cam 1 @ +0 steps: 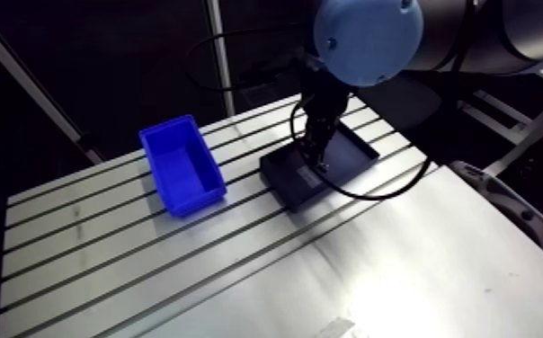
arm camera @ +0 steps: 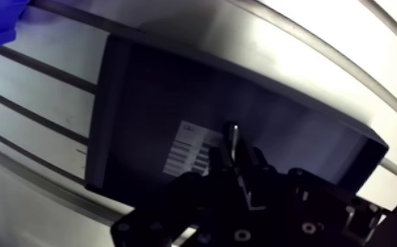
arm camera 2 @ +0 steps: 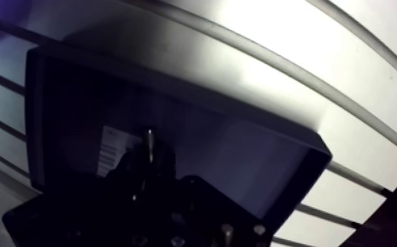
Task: Pick up the M10 bolt from the tray and put it into the blue bin.
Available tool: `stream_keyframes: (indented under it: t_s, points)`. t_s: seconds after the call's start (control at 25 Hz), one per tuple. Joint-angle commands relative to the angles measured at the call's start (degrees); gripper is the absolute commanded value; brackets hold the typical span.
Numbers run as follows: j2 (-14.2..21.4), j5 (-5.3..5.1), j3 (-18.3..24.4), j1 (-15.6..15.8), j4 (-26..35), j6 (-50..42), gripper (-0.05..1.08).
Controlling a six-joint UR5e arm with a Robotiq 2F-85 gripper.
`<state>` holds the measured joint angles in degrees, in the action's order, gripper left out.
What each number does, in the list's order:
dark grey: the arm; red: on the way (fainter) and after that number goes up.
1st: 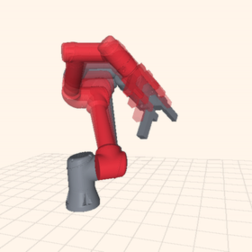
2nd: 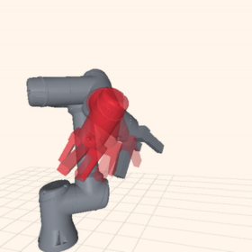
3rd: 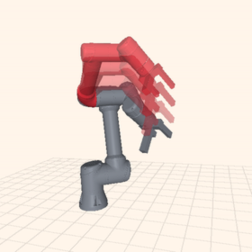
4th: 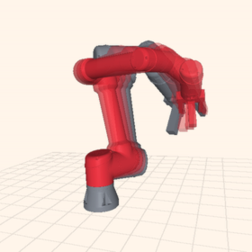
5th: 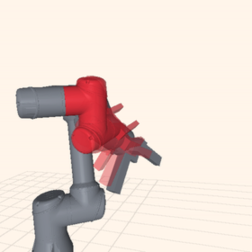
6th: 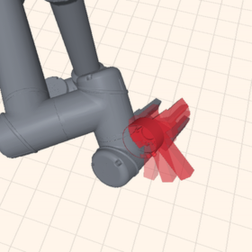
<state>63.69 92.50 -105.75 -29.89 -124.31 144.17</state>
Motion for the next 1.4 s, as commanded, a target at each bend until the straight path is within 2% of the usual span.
stream_keyframes:
  t_s: [0.04, 0.16, 0.28, 0.36, 0.48, 0.56, 0.68, 0.72, 0.8, 0.84, 0.92, 1.0, 1.04, 1.2, 1.24, 1.4]
  points:
    - [0.5, 0.00, 0.0, 0.0, 0.2, 0.6, 0.81]
    - [2.5, 0.26, 0.1, 0.4, 0.9, 2.1, 0.84]
    - [4.9, 2.64, 0.7, 0.4, 3.1, 4.9, 0.87]
    - [6.7, 3.25, 1.4, 0.5, 5.6, 6.1, 0.90]
    - [9.3, 3.25, 2.5, 0.5, 8.5, 10.3, 0.96]
    - [11.0, 3.16, 3.2, 0.7, 8.9, 16.7, 1.03]
    - [11.6, 3.16, 4.9, 2.8, 9.4, 24.1, 1.06]
    - [11.6, 2.99, 5.8, 4.3, 10.4, 26.0, 1.06]
    - [11.4, 1.93, 6.7, 7.2, 12.3, 27.9, 1.06]
    - [11.4, 0.88, 6.8, 8.6, 12.6, 29.0, 1.06]
    - [11.5, -0.26, 6.9, 9.8, 12.6, 32.6, 1.05]
    - [11.5, -2.02, 8.0, 11.0, 12.6, 36.2, 1.05]
    - [11.5, -2.55, 8.7, 11.7, 12.6, 37.0, 1.05]
    - [10.5, -3.69, 12.1, 14.9, 14.5, 37.7, 1.05]
    - [10.3, -4.31, 12.5, 15.7, 14.8, 37.7, 1.05]
    - [9.2, -5.54, 12.8, 17.9, 14.8, 37.4, 1.04]
